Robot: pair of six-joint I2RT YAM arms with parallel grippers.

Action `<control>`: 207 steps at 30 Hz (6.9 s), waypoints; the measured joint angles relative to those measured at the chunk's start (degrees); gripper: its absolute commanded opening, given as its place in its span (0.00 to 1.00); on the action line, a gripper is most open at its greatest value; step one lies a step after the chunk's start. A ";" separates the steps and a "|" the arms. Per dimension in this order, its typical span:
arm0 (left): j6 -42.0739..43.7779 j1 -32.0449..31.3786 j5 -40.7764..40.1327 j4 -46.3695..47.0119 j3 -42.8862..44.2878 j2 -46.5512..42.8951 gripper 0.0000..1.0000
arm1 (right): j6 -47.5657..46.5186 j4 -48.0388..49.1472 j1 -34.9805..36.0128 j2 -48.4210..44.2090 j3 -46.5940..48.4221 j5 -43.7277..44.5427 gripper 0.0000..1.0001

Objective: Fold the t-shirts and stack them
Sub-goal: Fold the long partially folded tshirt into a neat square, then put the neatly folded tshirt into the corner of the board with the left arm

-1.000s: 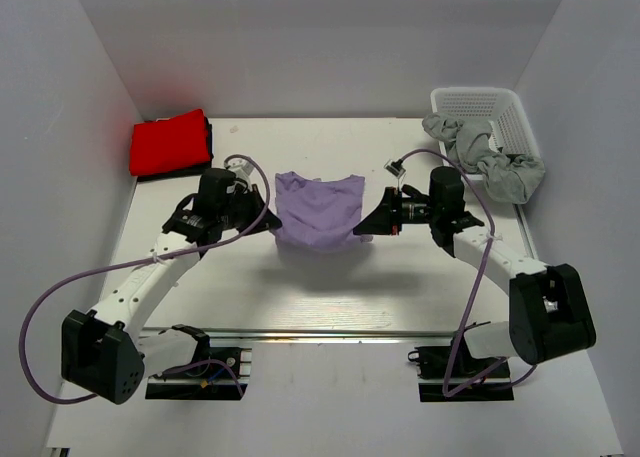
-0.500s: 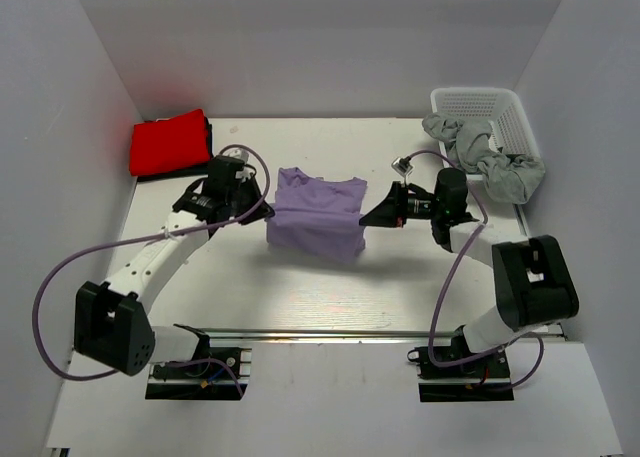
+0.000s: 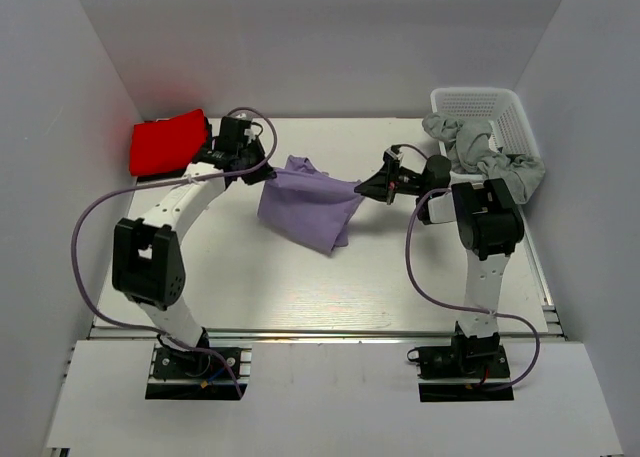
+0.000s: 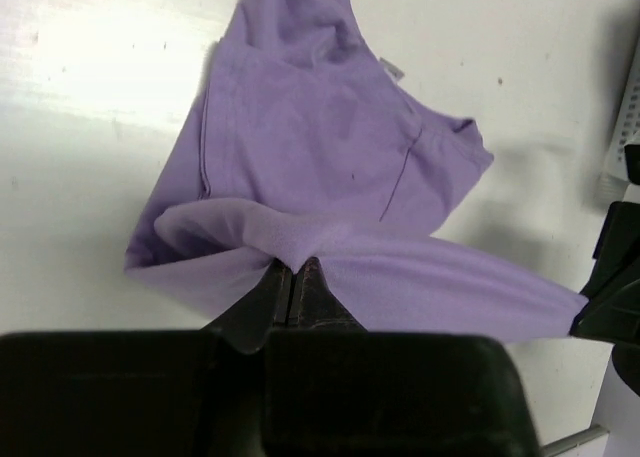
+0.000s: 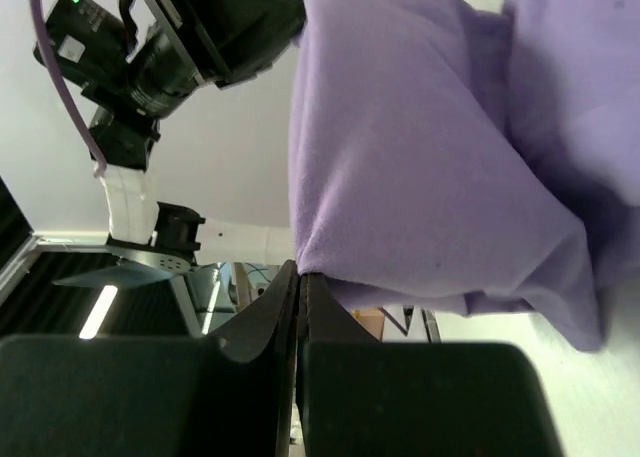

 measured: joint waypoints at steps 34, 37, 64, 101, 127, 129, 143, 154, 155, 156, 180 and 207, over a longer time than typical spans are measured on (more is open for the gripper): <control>3.41 6.51 15.21 9.97 40.44 41.42 1.00 | -62.58 -62.95 -5.40 11.02 39.60 24.65 0.90; 4.87 6.86 16.04 11.56 39.41 41.03 1.00 | -66.12 -66.58 -5.38 7.61 37.53 30.25 0.90; 14.47 0.02 15.47 12.76 43.63 50.51 1.00 | -67.87 -67.10 2.51 8.28 30.29 31.65 0.90; 9.05 -4.24 2.47 11.54 -25.35 -1.29 0.99 | -80.59 -76.70 8.79 -20.81 4.92 44.28 0.90; 1.95 -4.24 -0.31 18.25 -34.05 -6.49 0.99 | -77.66 -79.21 17.27 -13.86 7.28 61.66 0.00; 1.66 -4.24 0.02 20.15 -33.77 -5.60 0.99 | -77.61 -79.23 17.70 -14.14 7.28 61.40 0.00; 0.09 -4.13 1.11 26.84 -30.49 0.09 0.81 | -73.79 -71.38 17.38 -19.82 4.46 40.61 0.00; -1.29 -3.39 -0.39 26.51 -29.88 1.31 0.66 | -65.11 -64.13 10.67 -17.16 -4.83 35.17 0.00; -1.22 -3.39 -0.59 26.47 -29.55 1.75 0.65 | -64.76 -63.91 10.27 -16.81 -5.09 35.08 0.00; -1.33 -3.37 -0.61 26.47 -29.16 2.10 0.65 | -64.22 -63.52 9.90 -16.31 -5.22 34.60 0.00; 5.97 -4.46 -3.02 26.43 -21.20 9.53 0.00 | -64.83 -64.74 6.84 -27.58 -6.54 34.18 0.79; 43.28 1.90 -30.27 17.51 2.03 3.21 0.00 | -70.18 -70.86 6.27 -34.21 -7.21 50.01 0.80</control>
